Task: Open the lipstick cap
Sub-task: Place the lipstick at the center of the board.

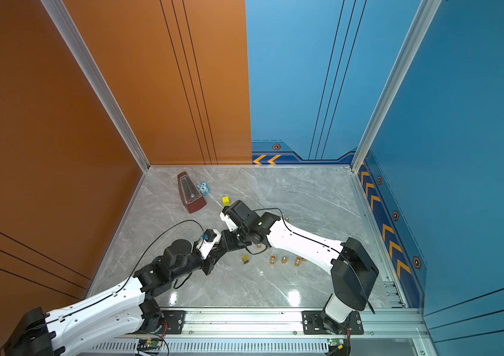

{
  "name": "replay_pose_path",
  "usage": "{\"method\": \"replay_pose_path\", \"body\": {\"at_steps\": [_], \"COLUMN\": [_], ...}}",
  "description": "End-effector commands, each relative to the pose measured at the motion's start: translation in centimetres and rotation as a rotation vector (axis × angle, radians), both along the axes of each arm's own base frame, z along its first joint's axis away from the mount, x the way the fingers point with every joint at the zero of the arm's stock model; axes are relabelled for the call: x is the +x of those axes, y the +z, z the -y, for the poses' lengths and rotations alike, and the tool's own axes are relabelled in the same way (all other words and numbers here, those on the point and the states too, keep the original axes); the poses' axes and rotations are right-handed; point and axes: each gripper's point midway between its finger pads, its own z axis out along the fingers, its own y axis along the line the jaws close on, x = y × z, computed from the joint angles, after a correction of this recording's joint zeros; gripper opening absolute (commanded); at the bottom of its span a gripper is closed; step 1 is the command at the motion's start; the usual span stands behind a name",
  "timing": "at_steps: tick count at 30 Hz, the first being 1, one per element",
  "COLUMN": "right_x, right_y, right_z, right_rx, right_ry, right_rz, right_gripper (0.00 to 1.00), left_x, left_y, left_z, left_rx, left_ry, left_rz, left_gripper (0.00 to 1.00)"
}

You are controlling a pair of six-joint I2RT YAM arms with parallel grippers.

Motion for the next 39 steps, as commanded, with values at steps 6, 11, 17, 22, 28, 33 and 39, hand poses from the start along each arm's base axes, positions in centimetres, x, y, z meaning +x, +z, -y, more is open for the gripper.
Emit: {"method": "replay_pose_path", "body": {"at_steps": [6, 11, 17, 22, 28, 33, 39], "right_x": [1.1, 1.5, 2.4, 3.7, 4.4, 4.9, 4.7], "right_y": [0.7, 1.0, 1.0, -0.5, -3.7, -6.4, -8.8], "right_z": [1.3, 1.8, 2.6, 3.8, 3.8, 3.4, 2.2], "right_rx": [-0.025, -0.041, -0.087, -0.175, -0.27, -0.347, -0.4], "right_ry": [-0.078, -0.101, -0.14, -0.187, -0.197, -0.195, -0.169], "right_rz": [0.053, 0.078, 0.115, 0.164, 0.184, 0.23, 0.282], "right_gripper": [0.23, 0.23, 0.22, 0.22, 0.22, 0.21, 0.21], "left_x": [0.5, 0.6, 0.6, 0.8, 0.9, 1.3, 1.7], "left_y": [2.4, 2.3, 1.9, 0.4, -1.0, -1.2, -1.2], "left_z": [0.2, -0.2, -0.8, -2.6, -5.3, -7.7, -9.5], "left_rx": [-0.05, -0.051, -0.052, -0.013, -0.004, -0.043, -0.083], "left_ry": [0.016, 0.035, 0.06, 0.13, 0.241, 0.349, 0.429], "left_rz": [0.071, 0.071, 0.065, 0.022, -0.027, -0.031, -0.052], "left_gripper": [0.0, 0.02, 0.42, 0.77, 0.94, 0.99, 0.99]}}
